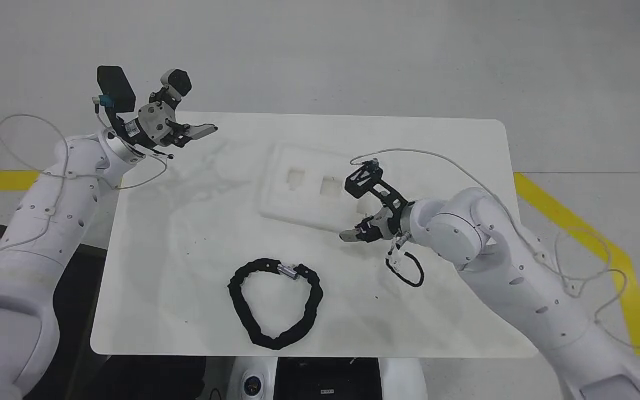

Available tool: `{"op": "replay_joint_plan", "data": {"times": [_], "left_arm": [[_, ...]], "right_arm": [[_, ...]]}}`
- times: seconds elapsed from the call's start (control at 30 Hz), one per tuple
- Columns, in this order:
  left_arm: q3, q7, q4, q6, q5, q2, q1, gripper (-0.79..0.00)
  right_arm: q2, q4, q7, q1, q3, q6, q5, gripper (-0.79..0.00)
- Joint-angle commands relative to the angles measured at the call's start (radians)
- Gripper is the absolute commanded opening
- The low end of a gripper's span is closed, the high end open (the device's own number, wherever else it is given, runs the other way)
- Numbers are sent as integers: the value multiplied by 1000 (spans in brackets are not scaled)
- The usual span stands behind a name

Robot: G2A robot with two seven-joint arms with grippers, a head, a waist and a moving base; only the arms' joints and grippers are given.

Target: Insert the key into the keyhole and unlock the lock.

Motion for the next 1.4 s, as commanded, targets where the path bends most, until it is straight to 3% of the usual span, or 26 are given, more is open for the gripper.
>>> {"op": "replay_joint_plan", "data": {"times": [0.0, 0.37, 0.6, 0.83, 0.93, 0.97, 1.23, 1.37], "left_arm": [[0, 0, 0, 0, 0, 0, 0, 0], [0, 0, 0, 0, 0, 0, 0, 0], [0, 0, 0, 0, 0, 0, 0, 0], [0, 0, 0, 0, 0, 0, 0, 0], [0, 0, 0, 0, 0, 0, 0, 0], [0, 0, 0, 0, 0, 0, 0, 0], [0, 0, 0, 0, 0, 0, 0, 0], [0, 0, 0, 0, 0, 0, 0, 0]], "right_arm": [[-6, 23, 13, 12, -4, 26, 29, 0], [-27, 81, 19, 43, -24, 85, 86, 0], [-37, 98, 36, 50, -43, 132, 82, -259], [-41, 108, 57, 51, -52, 167, 45, -172], [-42, 106, 61, 51, -53, 173, 30, -277], [-43, 106, 62, 51, -53, 175, 23, -388], [-45, 108, 72, 53, -50, 182, -9, -551], [-46, 104, 81, 53, -47, 184, -25, -594]]}}
